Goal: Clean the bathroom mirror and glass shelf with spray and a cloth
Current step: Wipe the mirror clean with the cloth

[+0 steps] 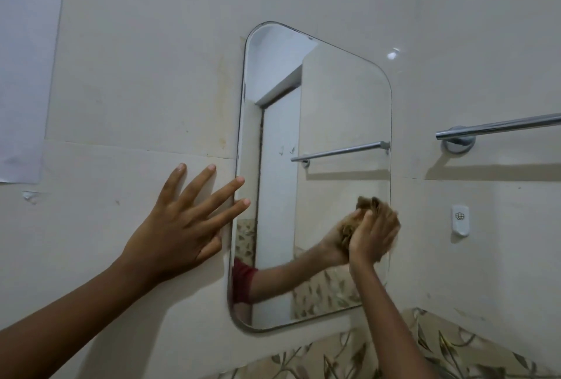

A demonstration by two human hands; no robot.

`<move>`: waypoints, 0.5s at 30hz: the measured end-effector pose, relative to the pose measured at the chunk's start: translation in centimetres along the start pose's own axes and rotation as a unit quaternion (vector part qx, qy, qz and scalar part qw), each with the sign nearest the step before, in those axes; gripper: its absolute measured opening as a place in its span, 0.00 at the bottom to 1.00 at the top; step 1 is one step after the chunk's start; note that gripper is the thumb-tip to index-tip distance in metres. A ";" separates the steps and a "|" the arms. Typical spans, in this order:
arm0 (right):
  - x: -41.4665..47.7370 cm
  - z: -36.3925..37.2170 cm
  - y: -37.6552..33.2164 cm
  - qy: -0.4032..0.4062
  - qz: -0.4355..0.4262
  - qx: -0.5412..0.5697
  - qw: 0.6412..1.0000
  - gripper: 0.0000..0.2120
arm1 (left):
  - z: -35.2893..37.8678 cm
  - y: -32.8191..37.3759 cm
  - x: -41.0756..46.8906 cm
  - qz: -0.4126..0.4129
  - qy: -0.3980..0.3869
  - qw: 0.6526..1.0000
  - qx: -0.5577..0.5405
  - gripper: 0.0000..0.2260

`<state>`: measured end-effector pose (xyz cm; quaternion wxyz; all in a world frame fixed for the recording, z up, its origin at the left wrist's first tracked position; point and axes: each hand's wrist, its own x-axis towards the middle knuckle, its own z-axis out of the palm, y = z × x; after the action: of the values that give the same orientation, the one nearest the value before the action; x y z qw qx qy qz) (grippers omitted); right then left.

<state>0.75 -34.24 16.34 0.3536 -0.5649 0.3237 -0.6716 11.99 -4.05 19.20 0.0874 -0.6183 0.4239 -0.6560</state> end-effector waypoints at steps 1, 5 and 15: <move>1.9 0.4 -2.1 0.011 -0.006 0.000 1.000 0.24 | 0.0 0.0 0.0 -0.001 -0.002 1.000 -0.002 0.26; 9.5 2.2 -11.6 0.023 -0.068 -0.008 0.997 0.21 | 0.2 0.0 -0.1 -0.004 0.004 1.000 -0.010 0.26; 7.9 6.3 -24.6 -0.045 -0.302 -0.027 0.952 0.23 | 0.4 -0.1 0.0 -0.003 0.011 1.000 0.009 0.27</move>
<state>3.43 -27.83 42.05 0.1331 -0.6754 0.1391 -0.7119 12.39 -4.22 19.24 0.0865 -0.6117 0.4166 -0.6669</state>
